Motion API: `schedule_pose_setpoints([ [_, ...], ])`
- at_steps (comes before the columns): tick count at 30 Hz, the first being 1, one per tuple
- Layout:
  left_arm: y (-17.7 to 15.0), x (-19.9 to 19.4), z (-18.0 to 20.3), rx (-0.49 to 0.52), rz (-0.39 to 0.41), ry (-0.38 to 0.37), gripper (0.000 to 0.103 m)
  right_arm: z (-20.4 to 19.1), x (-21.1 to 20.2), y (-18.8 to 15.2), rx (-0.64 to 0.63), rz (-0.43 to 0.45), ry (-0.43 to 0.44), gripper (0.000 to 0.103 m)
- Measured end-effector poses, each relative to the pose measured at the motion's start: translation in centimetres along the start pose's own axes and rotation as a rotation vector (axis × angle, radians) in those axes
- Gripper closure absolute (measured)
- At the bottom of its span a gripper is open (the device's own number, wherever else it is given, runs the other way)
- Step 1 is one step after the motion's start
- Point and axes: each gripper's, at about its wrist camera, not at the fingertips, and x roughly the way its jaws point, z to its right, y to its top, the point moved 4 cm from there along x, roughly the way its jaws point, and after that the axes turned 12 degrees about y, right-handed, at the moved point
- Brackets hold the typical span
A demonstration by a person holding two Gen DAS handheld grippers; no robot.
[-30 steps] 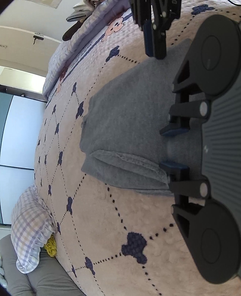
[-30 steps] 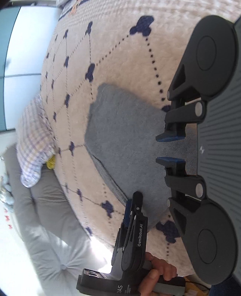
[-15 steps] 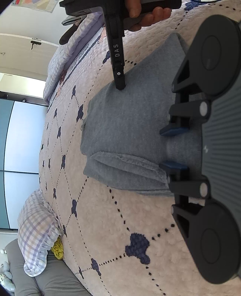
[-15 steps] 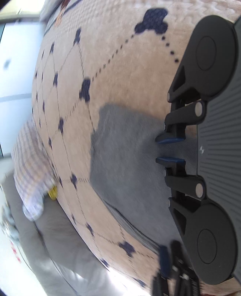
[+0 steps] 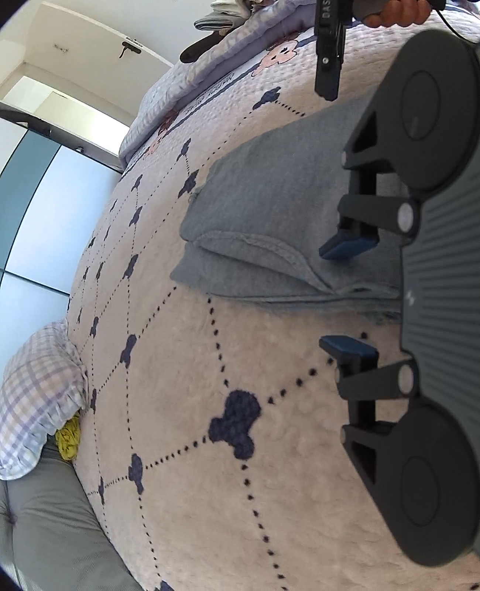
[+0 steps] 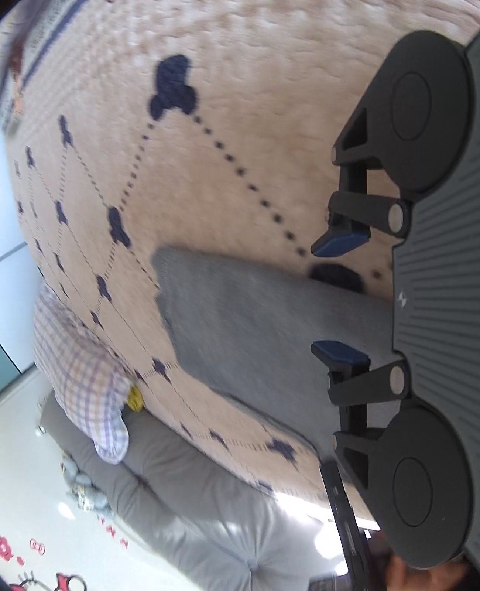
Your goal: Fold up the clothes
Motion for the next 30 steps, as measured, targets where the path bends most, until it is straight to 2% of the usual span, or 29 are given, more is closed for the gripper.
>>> schedule_pose_setpoints([
  [3, -0.8, -0.6, -0.6, -0.006, -0.002, 0.001, 0.048, -0.2, -1.4, -1.8, 0.076, -0.022, 0.1, 0.045],
  [8, -1.6, -0.2, -0.8, -0.081, -0.054, -0.064, 0.048, 0.1, -1.4, -4.0, 0.168, -0.05, 0.161, 0.044],
  [13, -1.9, 0.4, -1.0, -0.156, -0.088, -0.095, 0.046, 0.4, -0.6, -4.9, 0.287, -0.034, 0.249, 0.044],
  [16, -2.0, 0.7, -1.2, -0.195, -0.105, -0.111, 0.041, 0.8, -0.3, -5.0, 0.328, -0.018, 0.259, 0.044],
  [21, -2.2, 1.2, -1.4, -0.259, -0.134, -0.137, 0.042, 0.6, 0.1, -5.0, 0.344, 0.0, 0.261, 0.044],
  [24, -2.3, 1.4, -1.6, -0.298, -0.151, -0.153, 0.055, 0.0, 0.7, -5.2, 0.312, -0.003, 0.243, 0.044],
  [26, -2.4, 1.6, -1.7, -0.322, -0.159, -0.166, 0.069, -0.5, 1.1, -5.3, 0.278, 0.0, 0.226, 0.046],
  [27, -2.5, 1.7, -1.8, -0.333, -0.162, -0.172, 0.073, -0.6, 1.3, -5.4, 0.272, 0.002, 0.223, 0.047],
  [28, -2.5, 1.7, -1.8, -0.337, -0.162, -0.176, 0.077, -0.6, 1.5, -5.5, 0.274, 0.004, 0.22, 0.054],
  [29, -2.4, 1.5, -1.6, -0.337, -0.158, -0.172, 0.08, -0.6, 1.6, -5.6, 0.27, 0.001, 0.21, 0.067],
  [30, -2.3, 1.4, -1.5, -0.337, -0.153, -0.168, 0.081, -0.7, 1.8, -5.6, 0.262, -0.007, 0.19, 0.074],
])
